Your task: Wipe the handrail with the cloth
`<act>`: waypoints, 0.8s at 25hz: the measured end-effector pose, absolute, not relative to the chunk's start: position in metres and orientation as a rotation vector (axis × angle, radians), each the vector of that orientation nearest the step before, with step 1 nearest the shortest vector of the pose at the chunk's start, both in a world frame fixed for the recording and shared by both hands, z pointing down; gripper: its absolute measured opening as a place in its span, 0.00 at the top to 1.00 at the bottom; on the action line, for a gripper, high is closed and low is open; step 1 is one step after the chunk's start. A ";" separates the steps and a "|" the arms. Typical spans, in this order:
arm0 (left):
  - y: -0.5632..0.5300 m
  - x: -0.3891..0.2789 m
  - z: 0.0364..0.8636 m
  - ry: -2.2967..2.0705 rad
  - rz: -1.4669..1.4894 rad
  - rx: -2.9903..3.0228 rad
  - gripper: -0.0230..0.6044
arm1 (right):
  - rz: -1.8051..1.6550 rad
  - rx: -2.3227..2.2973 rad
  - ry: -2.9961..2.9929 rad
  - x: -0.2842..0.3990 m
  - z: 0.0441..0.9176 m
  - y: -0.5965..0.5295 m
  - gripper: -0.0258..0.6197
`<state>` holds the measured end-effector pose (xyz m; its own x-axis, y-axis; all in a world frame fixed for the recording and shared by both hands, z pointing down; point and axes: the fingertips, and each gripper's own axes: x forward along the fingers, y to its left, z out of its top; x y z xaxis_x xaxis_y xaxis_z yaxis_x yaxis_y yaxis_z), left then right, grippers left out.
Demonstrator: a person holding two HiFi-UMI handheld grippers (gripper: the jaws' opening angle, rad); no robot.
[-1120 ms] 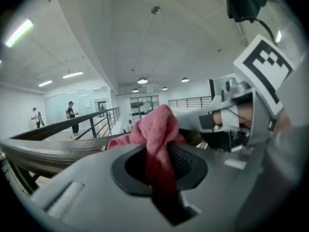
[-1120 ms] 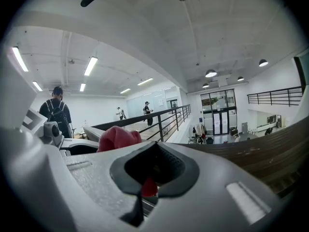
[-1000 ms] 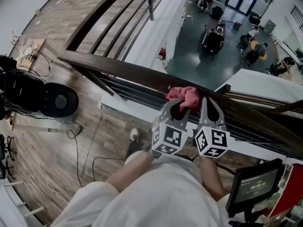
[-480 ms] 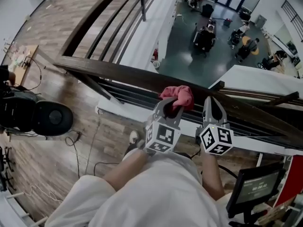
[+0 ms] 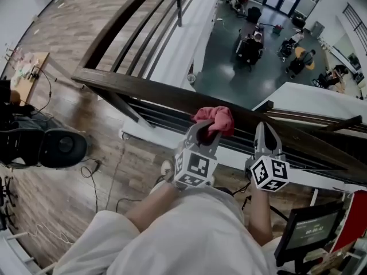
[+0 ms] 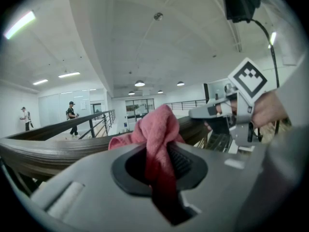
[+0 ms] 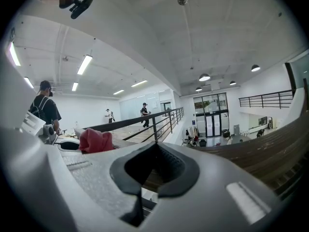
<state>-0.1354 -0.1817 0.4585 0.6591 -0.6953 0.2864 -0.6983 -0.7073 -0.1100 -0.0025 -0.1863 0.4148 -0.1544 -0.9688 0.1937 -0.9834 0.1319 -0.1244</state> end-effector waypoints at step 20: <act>-0.227 -0.277 0.449 -1.533 0.504 2.697 0.85 | 0.285 2.045 -2.268 0.014 0.414 -0.180 0.96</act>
<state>-0.2771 -0.2266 0.4491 0.4727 -0.8374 0.2745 -0.8369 -0.5241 -0.1576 0.0142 -0.1802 0.4141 -0.1093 -0.9778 0.1790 -0.9917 0.0949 -0.0871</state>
